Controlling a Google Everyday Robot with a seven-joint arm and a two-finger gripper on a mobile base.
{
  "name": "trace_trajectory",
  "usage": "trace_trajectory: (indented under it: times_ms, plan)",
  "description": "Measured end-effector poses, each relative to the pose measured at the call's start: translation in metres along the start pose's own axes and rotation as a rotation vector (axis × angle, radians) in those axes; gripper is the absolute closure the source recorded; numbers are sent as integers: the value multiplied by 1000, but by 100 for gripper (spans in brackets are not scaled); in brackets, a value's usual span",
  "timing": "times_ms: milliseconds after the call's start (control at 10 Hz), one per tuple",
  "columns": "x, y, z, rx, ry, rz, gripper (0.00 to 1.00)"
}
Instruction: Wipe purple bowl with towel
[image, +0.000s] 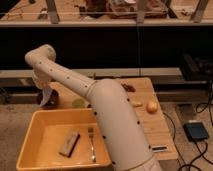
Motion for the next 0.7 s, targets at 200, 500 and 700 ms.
trace_trajectory:
  times_ms: [200,500,700]
  plan:
    - [-2,3,16,-14,-27,9,100]
    - [-5,16,28,-40,-57,28,100]
    - [-15,29,31,-55,-78,40,100]
